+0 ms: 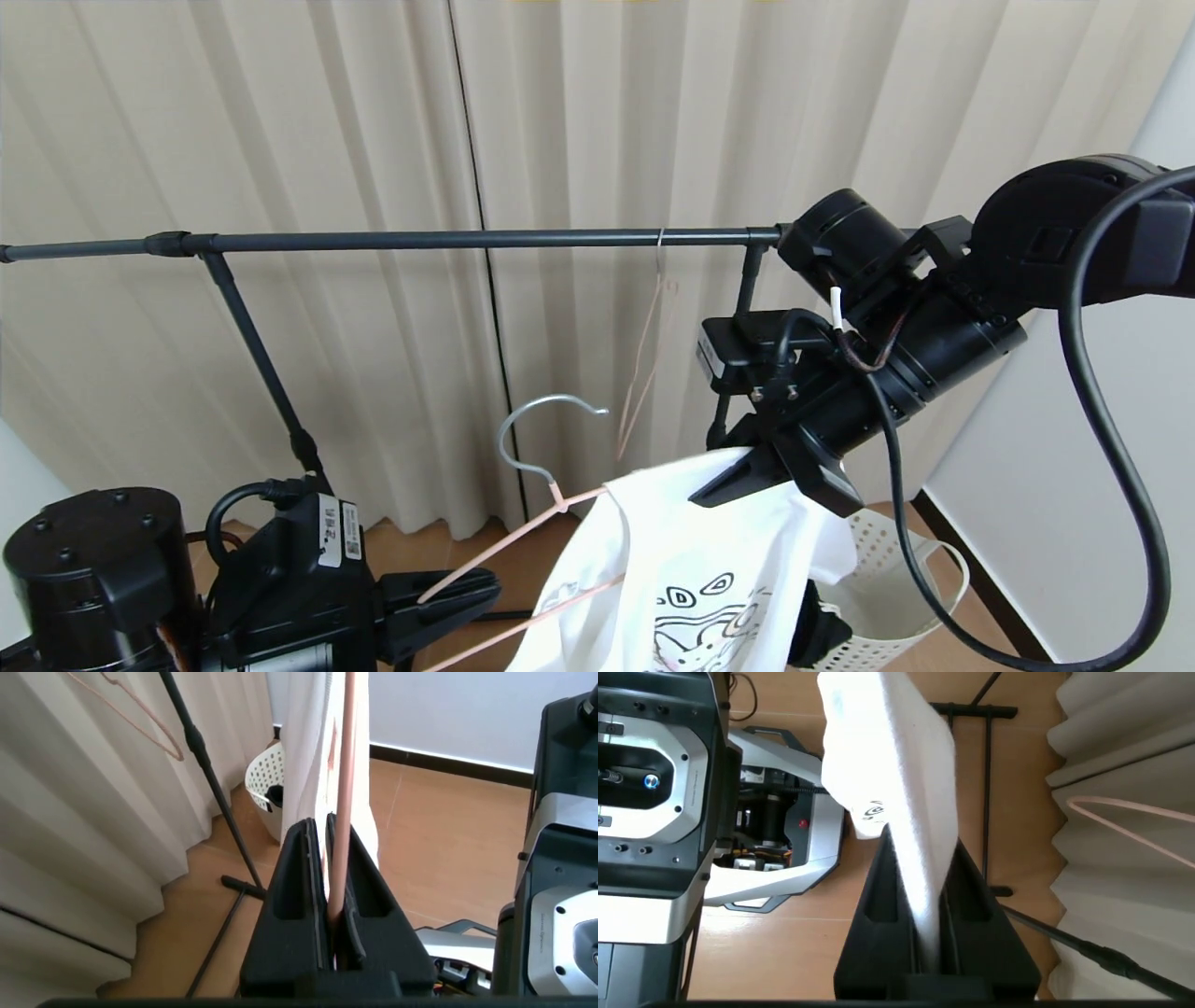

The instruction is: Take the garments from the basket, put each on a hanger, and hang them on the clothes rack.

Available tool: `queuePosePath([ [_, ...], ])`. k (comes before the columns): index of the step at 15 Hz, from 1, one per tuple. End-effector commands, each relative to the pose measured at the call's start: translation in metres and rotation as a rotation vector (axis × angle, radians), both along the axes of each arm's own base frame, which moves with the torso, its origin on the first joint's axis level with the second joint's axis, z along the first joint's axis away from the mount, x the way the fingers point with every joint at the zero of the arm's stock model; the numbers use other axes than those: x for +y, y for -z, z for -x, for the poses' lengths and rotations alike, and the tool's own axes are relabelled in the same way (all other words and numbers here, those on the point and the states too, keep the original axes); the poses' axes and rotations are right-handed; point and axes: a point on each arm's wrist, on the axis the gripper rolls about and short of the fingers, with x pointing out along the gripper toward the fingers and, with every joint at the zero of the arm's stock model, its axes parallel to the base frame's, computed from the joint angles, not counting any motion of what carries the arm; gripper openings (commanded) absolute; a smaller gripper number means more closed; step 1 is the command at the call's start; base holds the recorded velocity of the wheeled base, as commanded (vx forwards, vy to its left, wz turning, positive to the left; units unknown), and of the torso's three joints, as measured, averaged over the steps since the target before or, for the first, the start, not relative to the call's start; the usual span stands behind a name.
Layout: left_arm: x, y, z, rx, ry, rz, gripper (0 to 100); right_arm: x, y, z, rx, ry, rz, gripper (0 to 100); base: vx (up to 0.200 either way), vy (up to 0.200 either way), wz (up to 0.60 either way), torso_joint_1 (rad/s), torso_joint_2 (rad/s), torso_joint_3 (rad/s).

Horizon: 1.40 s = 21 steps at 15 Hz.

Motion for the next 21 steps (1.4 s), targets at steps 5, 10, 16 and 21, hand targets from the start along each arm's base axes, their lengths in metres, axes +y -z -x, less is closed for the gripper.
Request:
queuePosePath([
  [5,0.001,0.000,0.001,0.000,-0.001,-0.002,100,-0.005,-0.005,0.007,-0.005,0.000,-0.008,0,0.000,0.000,0.00,0.000,0.00,0.000],
  [10,0.002,-0.002,0.002,-0.012,-0.001,0.004,100,-0.012,-0.010,0.018,-0.012,0.003,-0.009,0,0.000,0.000,0.00,0.000,0.00,0.000],
  [16,0.017,-0.020,-0.004,-0.040,-0.100,0.077,100,-0.023,-0.019,0.029,-0.026,0.026,-0.013,0,0.000,0.000,0.00,0.000,0.00,0.000],
  [21,0.035,-0.046,-0.006,-0.001,-0.254,0.157,100,-0.035,-0.027,0.032,-0.175,0.160,-0.021,0,0.000,0.000,0.00,0.000,0.00,0.000],
])
